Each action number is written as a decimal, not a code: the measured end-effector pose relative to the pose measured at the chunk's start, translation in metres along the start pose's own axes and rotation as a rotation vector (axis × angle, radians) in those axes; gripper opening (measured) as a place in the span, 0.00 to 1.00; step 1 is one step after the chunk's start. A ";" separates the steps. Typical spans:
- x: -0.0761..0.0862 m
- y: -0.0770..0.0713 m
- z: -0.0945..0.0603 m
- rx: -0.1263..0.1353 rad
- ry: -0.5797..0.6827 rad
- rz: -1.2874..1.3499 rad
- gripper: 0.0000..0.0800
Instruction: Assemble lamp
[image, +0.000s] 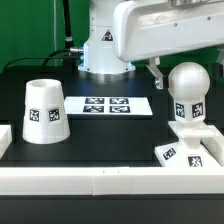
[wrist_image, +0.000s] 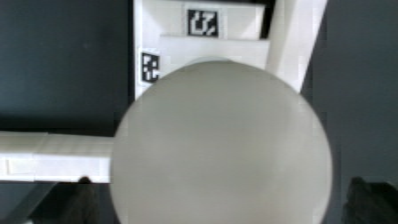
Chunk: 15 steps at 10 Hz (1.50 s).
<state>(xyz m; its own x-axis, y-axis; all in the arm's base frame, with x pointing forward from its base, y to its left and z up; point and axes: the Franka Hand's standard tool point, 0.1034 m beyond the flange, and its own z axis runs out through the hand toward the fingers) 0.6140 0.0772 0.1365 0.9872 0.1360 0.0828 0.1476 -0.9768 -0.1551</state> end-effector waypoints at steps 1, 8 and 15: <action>0.000 0.000 0.001 -0.001 0.001 0.000 0.87; -0.014 0.003 0.012 -0.008 0.000 0.001 0.87; -0.014 0.000 0.013 -0.005 -0.001 0.055 0.72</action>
Offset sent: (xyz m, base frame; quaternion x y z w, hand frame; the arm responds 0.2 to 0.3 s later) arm -0.0228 -0.0052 -0.0070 -0.0130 0.0102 -0.0063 0.9998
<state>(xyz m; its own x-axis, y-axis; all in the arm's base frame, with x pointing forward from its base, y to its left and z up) 0.6012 0.0778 0.1228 0.9939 0.0819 0.0737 0.0925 -0.9837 -0.1543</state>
